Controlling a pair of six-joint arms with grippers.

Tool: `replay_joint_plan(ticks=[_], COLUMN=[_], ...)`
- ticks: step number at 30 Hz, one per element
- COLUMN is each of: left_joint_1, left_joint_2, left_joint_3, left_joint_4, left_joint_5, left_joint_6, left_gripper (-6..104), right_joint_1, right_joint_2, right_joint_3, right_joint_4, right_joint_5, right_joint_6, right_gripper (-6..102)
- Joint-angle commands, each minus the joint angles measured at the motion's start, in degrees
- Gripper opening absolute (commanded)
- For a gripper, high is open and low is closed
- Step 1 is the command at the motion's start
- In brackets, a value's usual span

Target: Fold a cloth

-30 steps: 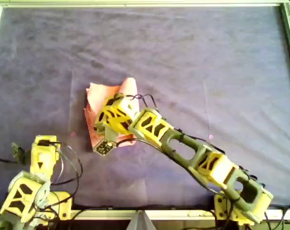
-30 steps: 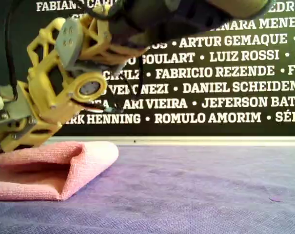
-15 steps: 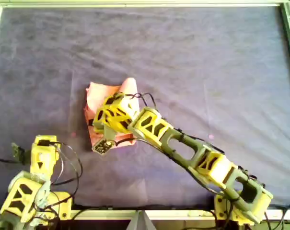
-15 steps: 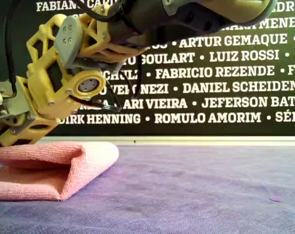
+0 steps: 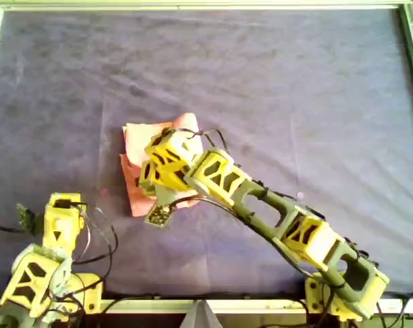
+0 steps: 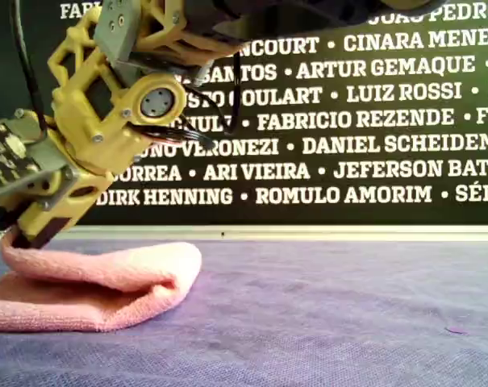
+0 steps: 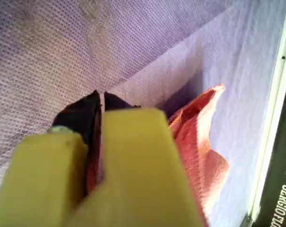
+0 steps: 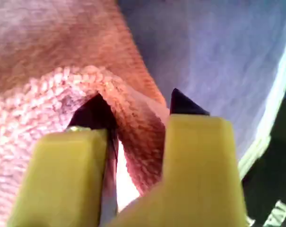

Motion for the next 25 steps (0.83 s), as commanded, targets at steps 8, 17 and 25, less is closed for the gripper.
replay_joint_plan(ticks=[8, 17, 25], left_joint_1=[0.62, 0.62, 0.44], left_joint_2=[0.35, 0.0, 0.62], left_joint_3=[-0.97, -0.97, -2.11], left_joint_4=[-1.32, -1.23, -2.11], left_joint_5=[0.09, 0.09, 0.26], left_joint_6=[0.26, -0.09, -0.18], left_gripper=[1, 1, 1], right_joint_1=[0.62, -0.97, -16.61], right_joint_2=[12.83, 17.05, 18.72], right_joint_3=[-4.83, -4.39, -4.75], right_joint_4=[1.85, 5.01, 24.35], right_joint_5=[0.44, 0.44, 0.26], right_joint_6=[-2.55, -2.55, 0.53], right_gripper=[45, 44, 32])
